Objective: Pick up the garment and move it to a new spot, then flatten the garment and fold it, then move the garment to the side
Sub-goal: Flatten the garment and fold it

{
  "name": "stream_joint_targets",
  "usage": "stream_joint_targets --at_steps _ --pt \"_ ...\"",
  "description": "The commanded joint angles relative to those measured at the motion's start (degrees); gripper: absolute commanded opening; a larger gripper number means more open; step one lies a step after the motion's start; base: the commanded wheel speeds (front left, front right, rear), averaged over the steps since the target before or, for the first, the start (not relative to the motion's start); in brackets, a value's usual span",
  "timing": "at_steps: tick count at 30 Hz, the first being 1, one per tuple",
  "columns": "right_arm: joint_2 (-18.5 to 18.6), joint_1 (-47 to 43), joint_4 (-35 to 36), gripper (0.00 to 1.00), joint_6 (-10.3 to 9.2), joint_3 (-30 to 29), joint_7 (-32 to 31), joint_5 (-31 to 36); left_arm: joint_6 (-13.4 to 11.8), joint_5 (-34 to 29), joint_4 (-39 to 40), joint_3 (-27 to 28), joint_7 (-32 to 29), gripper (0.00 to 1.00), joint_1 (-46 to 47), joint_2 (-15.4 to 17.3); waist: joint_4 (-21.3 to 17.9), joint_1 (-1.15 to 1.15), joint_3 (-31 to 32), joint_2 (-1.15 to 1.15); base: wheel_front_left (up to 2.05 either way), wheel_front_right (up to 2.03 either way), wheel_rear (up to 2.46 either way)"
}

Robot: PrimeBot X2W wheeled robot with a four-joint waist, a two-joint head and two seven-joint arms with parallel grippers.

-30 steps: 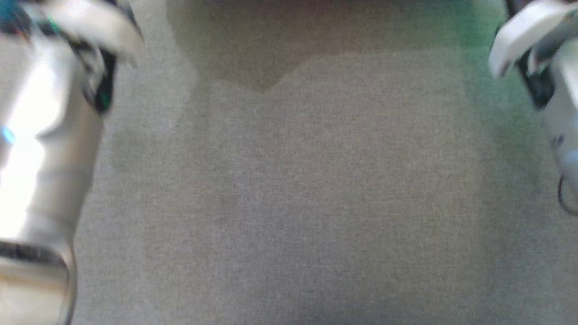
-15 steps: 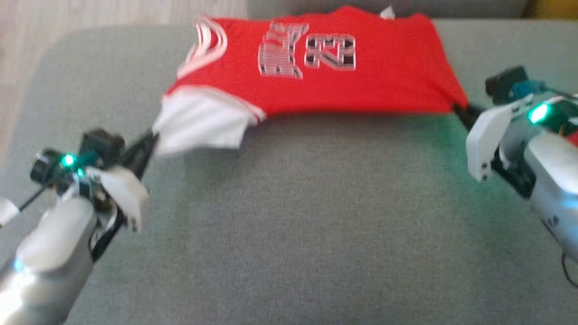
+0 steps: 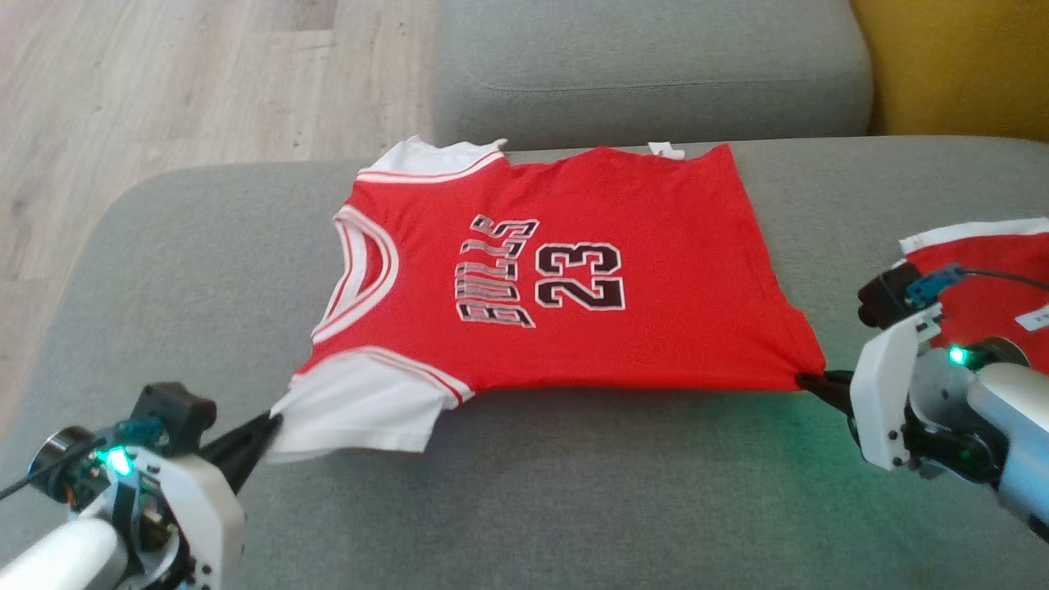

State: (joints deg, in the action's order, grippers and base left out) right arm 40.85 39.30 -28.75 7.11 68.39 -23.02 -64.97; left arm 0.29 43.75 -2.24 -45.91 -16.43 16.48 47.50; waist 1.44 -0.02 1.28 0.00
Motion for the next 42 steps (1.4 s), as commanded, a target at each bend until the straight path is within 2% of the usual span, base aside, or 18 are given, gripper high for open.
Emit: stream_joint_targets --at_steps 1,4,7,13,17,22,31,42 --pt "2.74 0.37 1.83 0.00 0.37 -0.44 0.81 -1.04 -1.21 0.23 3.29 4.04 -0.49 0.00 2.82 3.52 -0.30 0.02 0.13 0.00 0.00 0.00 0.00" --pt "3.63 0.54 3.69 0.00 0.37 -0.04 1.65 -1.85 -3.04 0.20 6.12 4.67 -1.03 0.00 2.24 4.64 -0.44 0.02 -0.10 0.00 0.00 0.00 0.00" --pt "3.61 1.14 4.09 0.00 0.37 0.28 2.41 -2.06 -3.48 -0.16 6.70 4.79 -1.38 0.00 2.79 4.80 -0.42 0.02 -0.69 0.00 0.00 0.00 0.00" --pt "2.59 3.09 3.73 0.00 0.37 0.33 3.63 -2.20 -3.32 -1.47 5.54 4.68 -2.18 0.00 5.56 4.09 -0.26 0.02 -2.63 0.00 0.00 0.00 0.00" --pt "1.76 5.34 2.82 0.00 0.37 0.21 4.14 -2.25 -2.05 -2.00 2.96 4.57 -2.80 0.00 8.61 2.99 -0.20 0.02 -4.75 0.00 0.00 0.00 0.00" --pt "0.29 8.26 0.53 0.00 0.37 -0.71 4.53 -3.60 -0.52 -1.66 -0.83 4.59 -4.11 0.00 13.20 0.36 -0.06 0.02 -7.46 0.00 0.00 0.00 0.00" --pt "-2.37 13.54 -4.75 0.00 0.37 -0.71 5.69 -3.10 2.99 -4.86 -10.28 2.66 -5.60 0.00 23.64 -5.06 0.16 0.02 -11.46 0.00 0.00 0.00 0.00" --pt "-7.42 18.67 -11.72 0.00 0.37 0.69 8.34 -0.88 4.50 -10.53 -24.53 -0.19 -3.28 0.00 33.95 -10.91 -1.68 0.02 -15.91 0.00 0.00 0.00 0.00"
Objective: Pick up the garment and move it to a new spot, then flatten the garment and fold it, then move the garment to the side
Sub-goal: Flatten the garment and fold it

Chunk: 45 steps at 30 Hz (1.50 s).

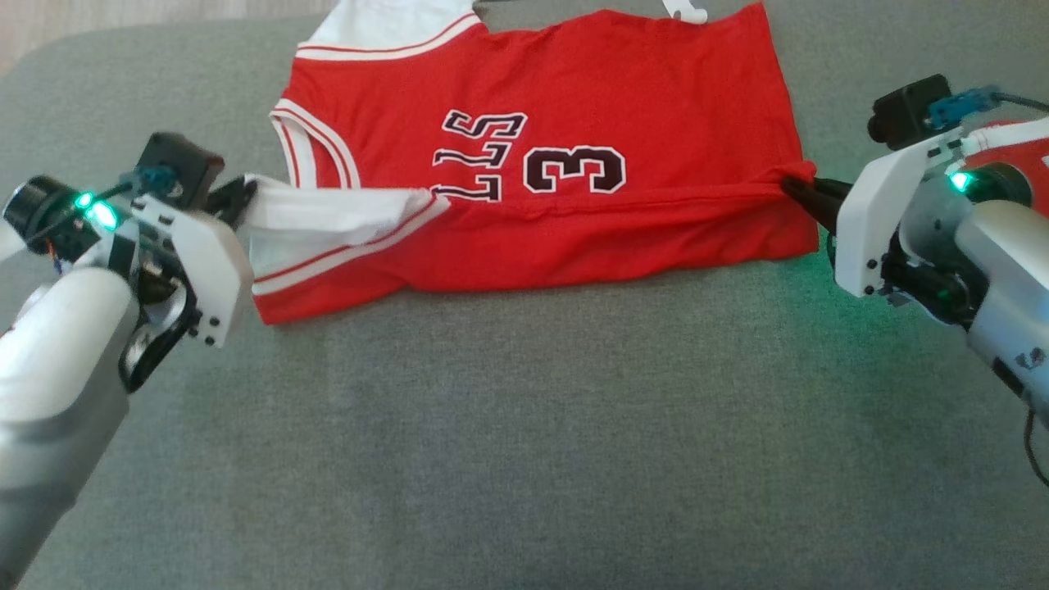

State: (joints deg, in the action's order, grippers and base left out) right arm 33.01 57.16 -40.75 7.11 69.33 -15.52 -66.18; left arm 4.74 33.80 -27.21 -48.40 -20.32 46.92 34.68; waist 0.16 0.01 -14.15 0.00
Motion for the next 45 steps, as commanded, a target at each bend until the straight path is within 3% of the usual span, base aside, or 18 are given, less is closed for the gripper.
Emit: stream_joint_targets --at_steps 1,7,8,9,10,11,12,20,24,27,30,33,38,41,45 --pt "0.12 1.05 -0.08 0.00 0.37 -0.07 1.21 0.45 0.13 -1.10 -0.72 2.02 1.14 0.00 4.14 1.46 -0.51 -0.01 -0.72 0.00 0.00 0.00 0.00" --pt "-1.20 2.08 -1.43 0.00 0.37 0.32 3.23 -0.35 0.40 -3.17 -6.14 0.83 4.53 0.00 7.20 -1.39 -1.09 -0.01 -2.32 0.00 0.00 0.00 0.00" --pt "-1.26 2.23 -1.65 0.00 0.37 0.45 3.46 -0.41 0.32 -3.40 -6.89 0.78 5.21 0.35 7.68 -1.87 -1.12 -0.01 -2.57 0.00 0.00 0.00 0.00" --pt "-1.31 2.49 -2.16 0.00 0.37 0.45 4.01 -0.36 0.06 -3.66 -7.61 0.82 6.03 0.54 8.16 -2.33 -1.16 -0.01 -2.82 0.00 0.00 0.00 0.00" --pt "-1.31 2.49 -2.16 0.00 0.37 0.45 4.01 -0.36 0.06 -3.66 -7.61 0.82 6.03 0.54 8.16 -2.33 -1.16 -0.01 -2.82 0.00 0.00 0.00 0.00" --pt "-1.46 2.75 -2.67 0.41 0.37 0.29 4.82 -0.40 -0.58 -3.90 -8.41 1.05 6.98 1.00 8.66 -2.80 -1.19 -0.01 -3.05 0.00 0.00 0.00 0.00" --pt "-1.71 2.98 -3.23 1.00 0.37 -0.10 5.77 -0.63 -1.36 -4.14 -9.19 1.37 8.12 1.00 9.18 -3.27 -1.23 -0.01 -3.26 0.00 0.00 0.00 0.00" --pt "-3.95 3.82 -5.92 1.00 0.37 -5.63 17.96 -4.18 -7.45 -4.57 -13.71 5.04 20.70 1.00 11.70 -6.67 -1.07 -0.01 -2.20 0.00 0.00 0.00 0.00" --pt "-5.50 2.96 -5.78 1.00 0.37 -8.91 27.59 -4.89 -10.39 -3.33 -13.18 8.02 29.47 1.00 11.01 -8.51 -0.93 -0.01 0.31 0.00 0.00 0.00 0.00" --pt "-6.82 1.97 -6.12 1.00 0.37 -13.29 30.33 -3.59 -13.43 -2.74 -10.99 10.04 33.44 1.00 9.22 -9.76 -0.70 -0.01 2.70 0.00 0.00 0.00 0.00" --pt "-8.30 0.12 -3.86 1.00 0.37 -24.95 30.47 3.19 -16.19 -1.43 -6.92 12.74 34.86 1.00 5.53 -10.87 -0.62 -0.01 4.77 0.00 0.00 0.00 0.00" --pt "-11.34 -7.22 0.59 1.00 0.37 -38.20 30.49 13.17 -19.38 -1.05 -1.23 16.13 35.25 1.00 -0.11 -11.68 -0.41 -0.01 6.88 0.00 0.00 0.00 0.00" --pt "-20.58 -24.65 10.92 1.00 0.37 -57.31 30.50 32.03 -22.89 -3.58 10.96 22.46 35.30 1.00 -13.20 -13.89 0.34 -0.01 8.88 0.00 0.00 0.00 0.00" --pt "-27.20 -34.45 18.13 1.00 0.37 -64.67 30.51 40.77 -23.23 -6.36 15.37 24.35 35.30 1.00 -21.36 -15.45 0.54 -0.01 9.75 0.00 0.00 0.00 0.00" --pt "-29.72 -44.64 25.50 1.00 0.37 -65.58 30.51 49.14 -23.07 -9.87 17.58 26.31 35.31 1.00 -30.07 -17.66 0.58 -0.01 10.36 0.00 0.00 0.00 0.00"
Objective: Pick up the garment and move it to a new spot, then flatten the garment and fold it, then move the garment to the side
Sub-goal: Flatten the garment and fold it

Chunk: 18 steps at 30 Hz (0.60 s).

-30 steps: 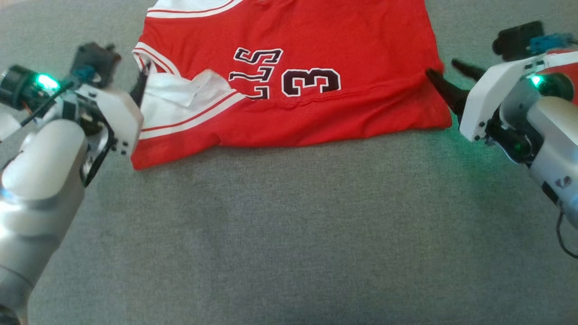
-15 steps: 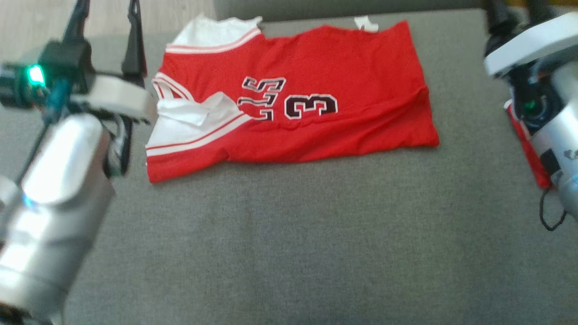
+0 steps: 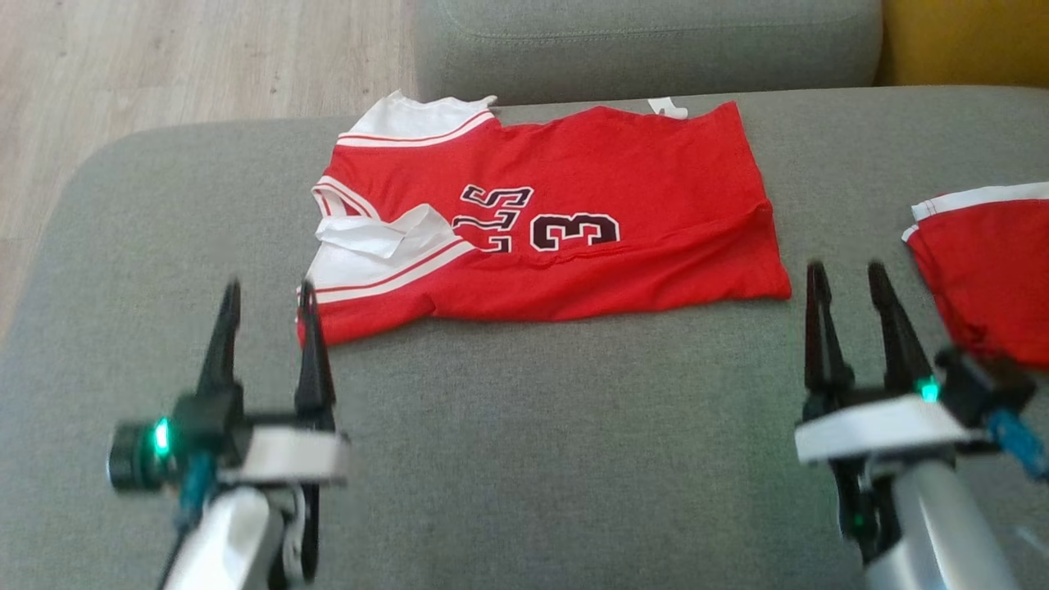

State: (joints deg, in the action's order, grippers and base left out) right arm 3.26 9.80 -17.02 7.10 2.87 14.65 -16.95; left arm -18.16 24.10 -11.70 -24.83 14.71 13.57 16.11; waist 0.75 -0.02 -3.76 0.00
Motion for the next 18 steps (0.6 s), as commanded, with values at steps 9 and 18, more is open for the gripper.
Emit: stream_joint_targets --at_steps 9,18 --pt "-0.36 -2.77 5.29 1.00 0.39 2.41 0.34 -2.45 3.99 -4.21 0.75 8.26 0.29 1.00 -3.85 -3.35 -1.11 0.02 -2.00 0.00 0.00 0.00 0.00" --pt "-0.37 0.38 6.03 1.00 0.39 2.50 0.34 -3.80 5.74 -4.66 -12.90 8.54 -5.05 1.00 4.78 -2.80 -3.28 0.02 -7.50 0.00 0.00 0.00 0.00"
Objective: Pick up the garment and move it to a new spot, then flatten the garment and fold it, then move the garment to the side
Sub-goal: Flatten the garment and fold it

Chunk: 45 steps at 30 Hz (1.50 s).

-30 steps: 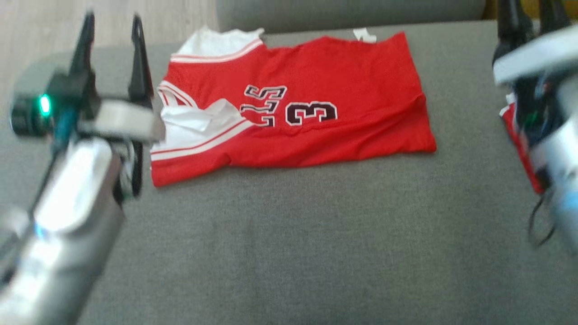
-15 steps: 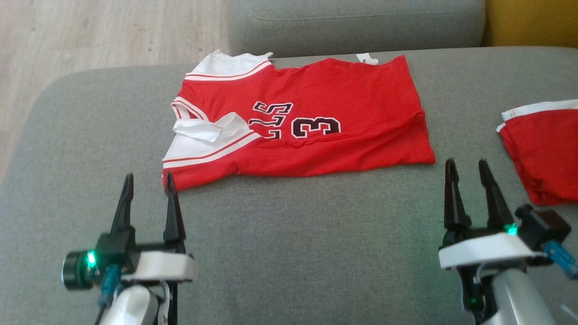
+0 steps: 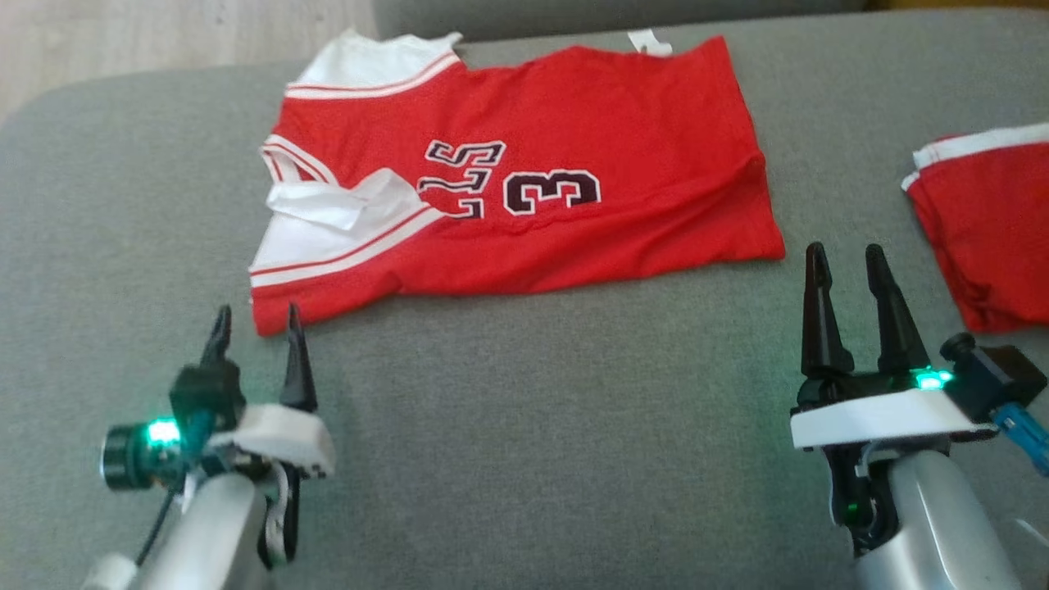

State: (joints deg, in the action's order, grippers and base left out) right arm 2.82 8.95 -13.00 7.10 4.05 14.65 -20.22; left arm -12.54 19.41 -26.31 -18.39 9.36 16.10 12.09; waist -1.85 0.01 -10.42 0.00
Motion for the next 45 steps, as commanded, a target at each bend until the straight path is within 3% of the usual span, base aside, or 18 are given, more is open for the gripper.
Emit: stream_joint_targets --at_steps 1,12,22,24,25,29,32,36,39,42,45 --pt "0.07 1.36 2.02 1.00 0.39 1.41 0.34 -0.64 -0.01 0.27 0.55 2.38 -0.22 1.00 3.16 1.28 -0.96 -0.01 -1.33 0.00 0.00 0.00 0.00" --pt "0.06 2.12 1.51 1.00 0.39 2.22 0.35 -1.97 -0.56 2.05 -11.05 3.99 -4.46 1.00 8.96 2.74 -2.82 -0.01 -3.97 0.00 0.00 0.00 0.00" --pt "0.06 2.04 1.67 1.00 0.39 3.22 0.35 -3.21 1.60 3.14 -16.47 3.07 -6.39 1.00 11.77 2.71 -2.98 -0.01 -4.88 0.00 0.00 0.00 0.00" --pt "0.06 2.16 1.64 1.00 0.39 3.24 0.35 -3.20 2.38 3.47 -17.26 2.78 -7.25 0.40 12.30 2.70 -2.91 -0.01 -5.04 0.00 0.00 0.00 0.00" --pt "0.06 2.21 1.61 1.00 0.39 3.22 0.35 -3.20 2.80 3.66 -17.65 2.65 -7.63 0.00 12.52 2.68 -2.87 -0.01 -5.07 0.00 0.00 0.00 0.00" --pt "0.06 2.45 0.98 1.00 0.39 3.07 0.35 -3.07 3.68 4.34 -18.08 2.59 -6.82 0.00 13.10 2.22 -2.34 -0.01 -4.66 0.00 0.00 0.00 0.00" --pt "0.06 3.16 -1.85 1.00 0.39 2.69 0.35 -0.74 3.99 4.32 -16.47 2.80 -2.89 0.00 13.60 1.97 -1.78 -0.01 -4.03 0.00 0.00 0.00 0.00" --pt "0.06 6.04 -7.83 1.00 0.39 1.65 -0.51 2.27 4.78 3.71 -13.89 2.36 1.39 0.00 14.17 1.76 -1.03 -0.01 -3.30 0.00 0.00 0.00 0.00" --pt "0.06 10.86 -14.05 1.00 0.39 -0.79 -4.45 4.45 5.36 2.63 -10.55 1.55 3.69 0.00 14.64 1.65 -0.31 -0.01 -2.84 0.00 0.00 0.00 0.00" --pt "0.06 15.75 -20.86 1.00 0.39 -2.35 -7.98 1.28 6.18 1.91 -7.38 0.69 4.66 0.00 14.73 1.20 0.59 -0.01 -2.58 0.00 0.00 0.00 0.00" --pt "0.06 20.30 -27.90 1.00 0.39 -2.84 -8.96 2.87 6.80 1.04 -4.98 -0.34 5.08 0.00 14.80 0.86 1.35 -0.01 -2.71 0.00 0.00 0.00 0.00"
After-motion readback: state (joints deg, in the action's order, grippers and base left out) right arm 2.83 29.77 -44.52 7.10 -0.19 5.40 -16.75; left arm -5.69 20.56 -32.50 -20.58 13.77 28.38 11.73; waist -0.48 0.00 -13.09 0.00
